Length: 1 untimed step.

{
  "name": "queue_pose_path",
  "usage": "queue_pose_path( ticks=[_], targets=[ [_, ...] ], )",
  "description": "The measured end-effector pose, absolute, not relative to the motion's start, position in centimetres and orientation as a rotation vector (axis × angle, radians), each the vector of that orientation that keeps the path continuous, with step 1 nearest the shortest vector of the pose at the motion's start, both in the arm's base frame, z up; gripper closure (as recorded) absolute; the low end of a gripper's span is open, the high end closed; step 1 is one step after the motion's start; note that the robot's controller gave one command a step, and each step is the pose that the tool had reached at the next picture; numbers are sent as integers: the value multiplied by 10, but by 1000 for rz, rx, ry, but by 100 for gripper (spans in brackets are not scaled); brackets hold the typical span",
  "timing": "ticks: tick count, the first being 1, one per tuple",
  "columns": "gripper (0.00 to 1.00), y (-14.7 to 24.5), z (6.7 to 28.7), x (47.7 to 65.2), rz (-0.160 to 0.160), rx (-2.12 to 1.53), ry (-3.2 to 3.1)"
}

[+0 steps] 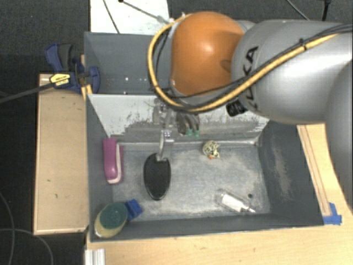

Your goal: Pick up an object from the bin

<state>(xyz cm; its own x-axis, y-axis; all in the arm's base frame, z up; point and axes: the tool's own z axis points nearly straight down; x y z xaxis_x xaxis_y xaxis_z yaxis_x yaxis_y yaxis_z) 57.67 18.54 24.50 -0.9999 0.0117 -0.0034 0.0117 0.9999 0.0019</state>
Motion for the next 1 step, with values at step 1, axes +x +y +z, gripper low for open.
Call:
queue_pose_path(
  ticks=[1],
  targets=[
    [0, 184, 135, 589, -2, 234, 3137]
  ],
)
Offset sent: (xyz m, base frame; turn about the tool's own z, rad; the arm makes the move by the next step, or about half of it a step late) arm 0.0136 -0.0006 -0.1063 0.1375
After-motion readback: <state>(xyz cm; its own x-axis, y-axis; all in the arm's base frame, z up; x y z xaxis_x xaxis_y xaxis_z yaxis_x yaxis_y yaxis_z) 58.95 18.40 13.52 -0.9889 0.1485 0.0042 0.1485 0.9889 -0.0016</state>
